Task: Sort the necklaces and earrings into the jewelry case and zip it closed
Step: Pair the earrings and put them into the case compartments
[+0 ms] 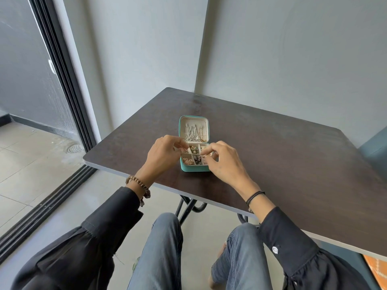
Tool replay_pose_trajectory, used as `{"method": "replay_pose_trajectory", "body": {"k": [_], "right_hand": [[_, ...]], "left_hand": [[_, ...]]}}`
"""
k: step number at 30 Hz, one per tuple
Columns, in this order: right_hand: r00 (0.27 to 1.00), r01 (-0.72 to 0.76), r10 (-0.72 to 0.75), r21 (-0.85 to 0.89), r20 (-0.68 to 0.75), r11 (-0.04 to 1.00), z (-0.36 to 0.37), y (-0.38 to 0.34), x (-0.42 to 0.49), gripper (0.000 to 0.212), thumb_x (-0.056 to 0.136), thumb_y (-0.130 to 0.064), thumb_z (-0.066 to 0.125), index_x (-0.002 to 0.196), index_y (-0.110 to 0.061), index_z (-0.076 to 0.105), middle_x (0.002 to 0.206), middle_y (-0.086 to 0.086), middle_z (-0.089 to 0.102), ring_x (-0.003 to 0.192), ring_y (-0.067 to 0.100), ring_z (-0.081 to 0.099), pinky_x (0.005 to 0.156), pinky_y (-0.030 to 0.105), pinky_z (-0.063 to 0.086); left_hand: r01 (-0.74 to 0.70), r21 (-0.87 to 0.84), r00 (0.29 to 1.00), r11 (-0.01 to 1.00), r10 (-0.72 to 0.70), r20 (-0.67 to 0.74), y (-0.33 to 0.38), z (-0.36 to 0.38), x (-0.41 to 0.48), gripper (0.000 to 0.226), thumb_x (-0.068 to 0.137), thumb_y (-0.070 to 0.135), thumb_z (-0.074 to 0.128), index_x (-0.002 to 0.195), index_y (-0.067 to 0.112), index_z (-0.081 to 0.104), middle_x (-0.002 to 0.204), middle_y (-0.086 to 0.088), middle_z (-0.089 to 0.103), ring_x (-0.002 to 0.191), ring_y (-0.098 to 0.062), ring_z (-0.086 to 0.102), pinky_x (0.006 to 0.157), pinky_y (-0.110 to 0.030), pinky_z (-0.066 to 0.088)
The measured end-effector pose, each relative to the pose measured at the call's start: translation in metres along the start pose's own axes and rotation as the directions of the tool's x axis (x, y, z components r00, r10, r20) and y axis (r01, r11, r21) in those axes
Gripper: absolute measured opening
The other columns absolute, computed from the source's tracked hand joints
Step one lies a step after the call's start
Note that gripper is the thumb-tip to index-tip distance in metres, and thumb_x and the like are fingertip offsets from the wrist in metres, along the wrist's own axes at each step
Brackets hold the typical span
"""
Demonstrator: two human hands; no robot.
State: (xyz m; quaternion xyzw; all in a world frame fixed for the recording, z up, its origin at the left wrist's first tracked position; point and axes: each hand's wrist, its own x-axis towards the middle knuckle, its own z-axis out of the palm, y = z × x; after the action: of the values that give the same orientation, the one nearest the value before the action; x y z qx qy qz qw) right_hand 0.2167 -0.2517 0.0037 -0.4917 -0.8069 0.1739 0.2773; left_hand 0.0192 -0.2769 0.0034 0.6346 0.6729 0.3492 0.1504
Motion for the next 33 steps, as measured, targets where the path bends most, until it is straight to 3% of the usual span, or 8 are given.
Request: {"method": "replay_pose_trajectory", "body": {"k": [8,11,14,18,21,24,30,33], "right_hand": [[0.979,-0.161,0.182,0.194,-0.096,0.968,-0.001,0.019,0.012,0.014,0.094,-0.017,0.064,0.098,-0.022,0.076,0.105,-0.009,0.073,0.093,0.005,0.067,0.073,0.005,0.044],[0.96,-0.248,0.275,0.301,-0.051,0.921,0.003,0.028,0.017,0.016,0.095,-0.024,0.065,0.107,-0.022,0.075,0.103,-0.01,0.074,0.097,0.005,0.068,0.089,0.031,0.058],[0.944,-0.321,0.327,0.381,0.05,0.867,0.006,0.031,0.022,0.029,0.096,-0.033,0.063,0.123,-0.024,0.07,0.115,-0.009,0.073,0.105,0.007,0.069,0.098,0.04,0.057],[0.924,-0.379,0.358,0.444,0.136,0.812,0.006,0.031,0.031,0.044,0.096,-0.04,0.061,0.137,-0.022,0.061,0.129,-0.005,0.07,0.114,0.007,0.065,0.101,0.037,0.054],[0.908,-0.408,0.38,0.582,0.178,0.703,0.004,0.027,0.038,0.038,0.101,-0.034,0.059,0.133,-0.014,0.062,0.116,0.0,0.074,0.097,0.006,0.07,0.075,0.025,0.056],[0.901,-0.415,0.382,0.664,0.205,0.622,-0.002,0.028,0.041,0.031,0.104,-0.03,0.056,0.125,-0.01,0.066,0.113,0.007,0.076,0.092,0.013,0.07,0.065,0.023,0.053],[0.896,-0.408,0.392,0.74,0.21,0.535,-0.016,0.039,0.042,0.041,0.105,-0.04,0.052,0.124,-0.007,0.067,0.111,0.008,0.077,0.087,0.013,0.074,0.078,0.032,0.056],[0.894,-0.412,0.384,0.757,0.229,0.507,-0.022,0.044,0.042,0.046,0.105,-0.048,0.047,0.13,-0.013,0.065,0.115,0.003,0.077,0.1,0.02,0.073,0.089,0.037,0.056]], "left_hand": [[0.179,-0.187,0.979,0.966,-0.194,-0.063,-0.011,0.004,0.008,0.026,0.098,0.017,0.056,0.121,0.011,0.067,0.11,0.001,0.065,0.1,-0.018,0.062,0.081,-0.031,0.053],[0.29,-0.358,0.952,0.888,-0.305,0.015,-0.016,0.011,0.017,0.035,0.099,0.024,0.057,0.131,0.008,0.061,0.121,-0.004,0.066,0.107,-0.022,0.065,0.087,-0.039,0.06],[0.358,-0.451,0.93,0.818,-0.357,0.09,-0.018,0.016,0.028,0.043,0.099,0.026,0.059,0.137,0.006,0.057,0.125,-0.008,0.067,0.108,-0.023,0.067,0.09,-0.042,0.06],[0.373,-0.538,0.927,0.756,-0.326,0.185,-0.013,0.02,0.037,0.02,0.102,0.017,0.054,0.114,0.007,0.067,0.111,-0.01,0.073,0.102,-0.024,0.072,0.086,-0.042,0.062],[0.367,-0.569,0.93,0.735,-0.31,0.199,-0.01,0.023,0.042,0.017,0.102,0.015,0.053,0.095,0.017,0.068,0.106,-0.011,0.075,0.098,-0.025,0.073,0.079,-0.036,0.062],[0.359,-0.576,0.933,0.734,-0.282,0.222,-0.004,0.027,0.048,0.02,0.103,0.02,0.053,0.11,0.01,0.07,0.104,-0.007,0.076,0.092,-0.019,0.073,0.074,-0.03,0.059],[0.37,-0.565,0.915,0.737,-0.184,0.359,0.014,0.026,0.064,0.047,0.104,0.04,0.049,0.143,0.015,0.053,0.13,-0.002,0.067,0.104,-0.014,0.068,0.07,-0.024,0.049],[0.354,-0.539,0.906,0.764,-0.136,0.402,0.02,0.024,0.067,0.044,0.107,0.049,0.038,0.131,0.021,0.062,0.114,0.001,0.069,0.103,-0.016,0.066,0.079,-0.029,0.049]]}}
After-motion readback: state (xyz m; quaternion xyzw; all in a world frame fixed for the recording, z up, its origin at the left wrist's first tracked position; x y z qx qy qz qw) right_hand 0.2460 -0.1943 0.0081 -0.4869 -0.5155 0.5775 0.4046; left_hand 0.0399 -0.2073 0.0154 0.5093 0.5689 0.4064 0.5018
